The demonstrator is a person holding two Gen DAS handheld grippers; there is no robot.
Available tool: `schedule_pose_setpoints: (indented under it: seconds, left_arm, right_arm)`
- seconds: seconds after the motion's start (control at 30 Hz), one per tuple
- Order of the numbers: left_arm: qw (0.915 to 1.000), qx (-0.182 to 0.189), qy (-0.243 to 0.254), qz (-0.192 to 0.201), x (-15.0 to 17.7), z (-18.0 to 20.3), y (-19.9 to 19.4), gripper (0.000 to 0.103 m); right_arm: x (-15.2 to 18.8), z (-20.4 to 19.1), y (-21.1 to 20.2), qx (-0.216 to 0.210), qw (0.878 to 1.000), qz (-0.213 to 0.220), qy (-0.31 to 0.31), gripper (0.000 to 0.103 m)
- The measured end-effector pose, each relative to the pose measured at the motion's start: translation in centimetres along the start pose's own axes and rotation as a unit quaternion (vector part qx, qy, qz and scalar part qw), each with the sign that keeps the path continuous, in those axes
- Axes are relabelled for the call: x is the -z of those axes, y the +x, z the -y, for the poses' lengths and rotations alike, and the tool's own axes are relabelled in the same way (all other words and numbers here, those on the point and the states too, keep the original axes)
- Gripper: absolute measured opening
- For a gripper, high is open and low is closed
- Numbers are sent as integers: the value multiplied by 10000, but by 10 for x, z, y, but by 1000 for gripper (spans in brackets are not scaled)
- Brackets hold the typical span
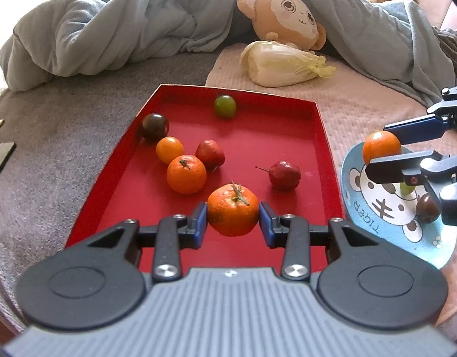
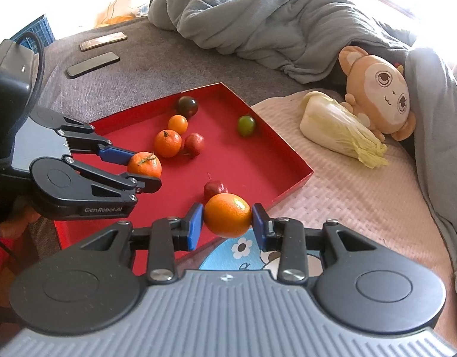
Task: Organize fruits
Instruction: 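Carry the tangerine and orange tomato over the blue tiger plate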
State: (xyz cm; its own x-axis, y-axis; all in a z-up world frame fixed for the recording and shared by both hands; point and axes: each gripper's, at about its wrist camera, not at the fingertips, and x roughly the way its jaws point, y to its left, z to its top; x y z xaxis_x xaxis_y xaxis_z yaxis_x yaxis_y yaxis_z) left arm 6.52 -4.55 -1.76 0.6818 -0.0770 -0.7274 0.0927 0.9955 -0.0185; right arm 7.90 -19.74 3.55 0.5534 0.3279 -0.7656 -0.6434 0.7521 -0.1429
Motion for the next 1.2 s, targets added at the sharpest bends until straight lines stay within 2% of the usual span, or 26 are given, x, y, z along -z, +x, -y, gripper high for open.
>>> schedule_pose_setpoints:
  seconds: [0.57, 1.2]
  left_arm:
    - [9999, 71, 103, 89, -7, 12, -10, 40]
    - [9987, 301, 369, 172, -7, 43, -14, 40]
  right_arm:
    - [11, 7, -11, 80, 9999, 13, 94, 41]
    - [28, 21, -25, 226, 9994, -29, 249, 41]
